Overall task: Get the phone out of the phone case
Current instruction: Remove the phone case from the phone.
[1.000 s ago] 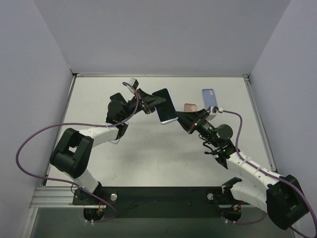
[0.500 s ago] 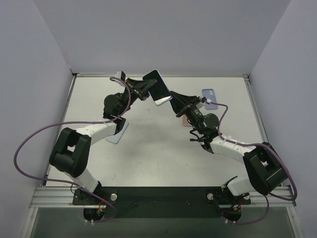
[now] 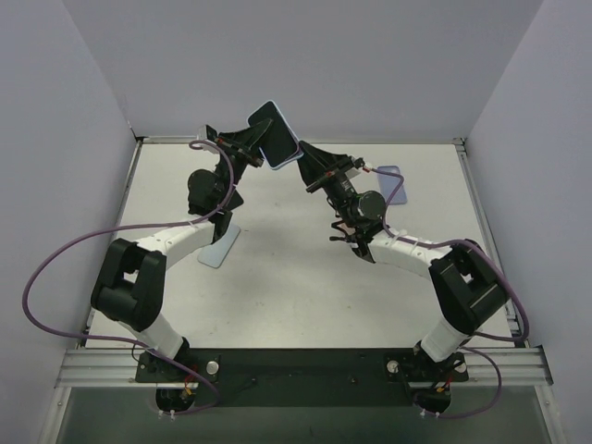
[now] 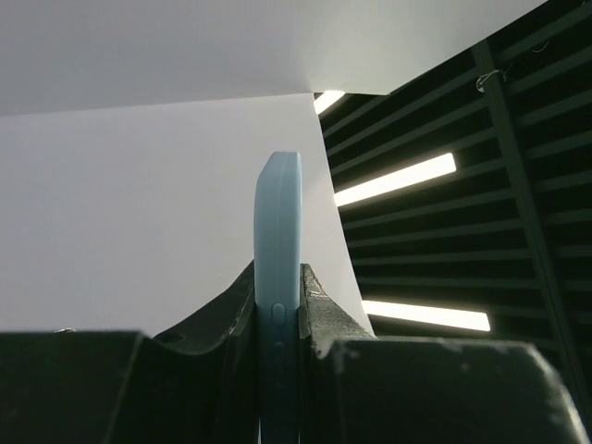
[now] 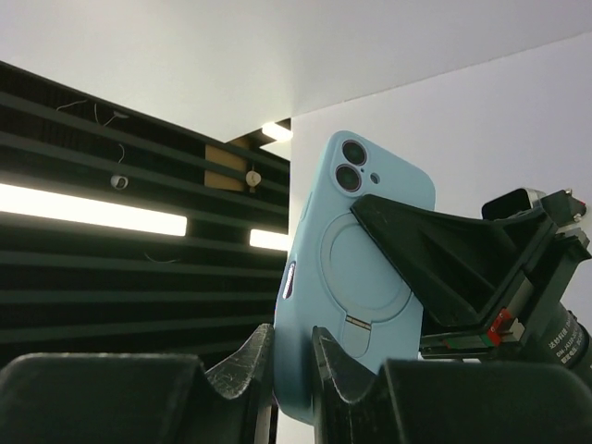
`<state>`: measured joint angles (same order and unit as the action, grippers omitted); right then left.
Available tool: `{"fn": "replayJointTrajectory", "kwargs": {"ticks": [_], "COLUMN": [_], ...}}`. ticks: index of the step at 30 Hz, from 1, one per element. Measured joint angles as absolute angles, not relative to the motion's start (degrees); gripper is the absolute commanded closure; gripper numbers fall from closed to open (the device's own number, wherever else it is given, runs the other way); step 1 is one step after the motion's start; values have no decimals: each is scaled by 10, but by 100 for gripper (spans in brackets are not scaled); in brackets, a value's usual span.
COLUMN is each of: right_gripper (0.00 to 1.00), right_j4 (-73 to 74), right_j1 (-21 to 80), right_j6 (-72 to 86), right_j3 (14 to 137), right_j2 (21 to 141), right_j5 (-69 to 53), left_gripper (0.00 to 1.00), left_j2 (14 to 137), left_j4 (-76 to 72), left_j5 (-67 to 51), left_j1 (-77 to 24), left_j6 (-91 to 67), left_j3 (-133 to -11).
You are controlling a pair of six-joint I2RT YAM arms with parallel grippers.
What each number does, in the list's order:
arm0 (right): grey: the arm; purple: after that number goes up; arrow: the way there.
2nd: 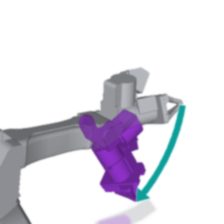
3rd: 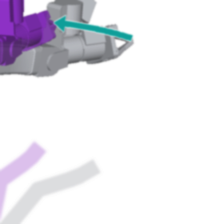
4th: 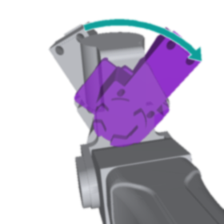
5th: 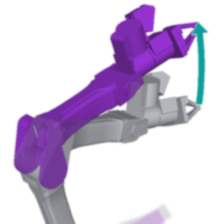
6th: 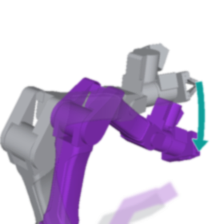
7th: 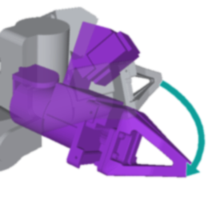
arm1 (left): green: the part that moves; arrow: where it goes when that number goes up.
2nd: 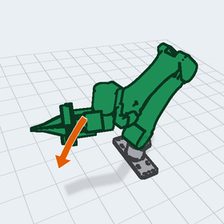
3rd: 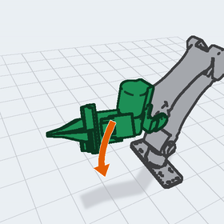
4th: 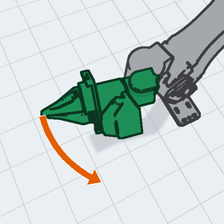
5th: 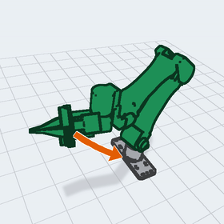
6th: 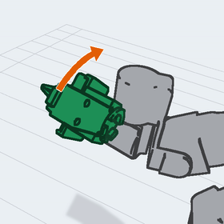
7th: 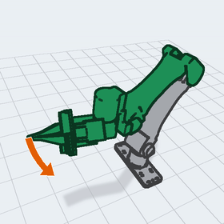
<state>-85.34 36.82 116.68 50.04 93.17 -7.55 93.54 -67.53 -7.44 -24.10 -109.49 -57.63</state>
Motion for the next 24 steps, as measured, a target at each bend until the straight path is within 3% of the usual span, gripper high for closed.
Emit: {"fn": "replayJointTrajectory", "kwargs": {"ticks": [12, 19, 24], "right_gripper": [100, 100, 100], "right_j4": [-886, -629, -545], "right_j1": [372, 374, 379], "right_j6": [1138, 996, 926], "right_j3": [479, 513, 523], "right_j2": [933, 816, 785], "right_j5": [-94, -118, -105], "left_gripper": [100, 100, 100], "left_j2": [916, 882, 875], "left_j4": [-639, -632, -618], "left_j5": [-92, -100, -107], "left_j1": [-241, -243, -245], "left_j6": [-1100, -1089, -1081], "left_j3": [-579, -576, -575]}}
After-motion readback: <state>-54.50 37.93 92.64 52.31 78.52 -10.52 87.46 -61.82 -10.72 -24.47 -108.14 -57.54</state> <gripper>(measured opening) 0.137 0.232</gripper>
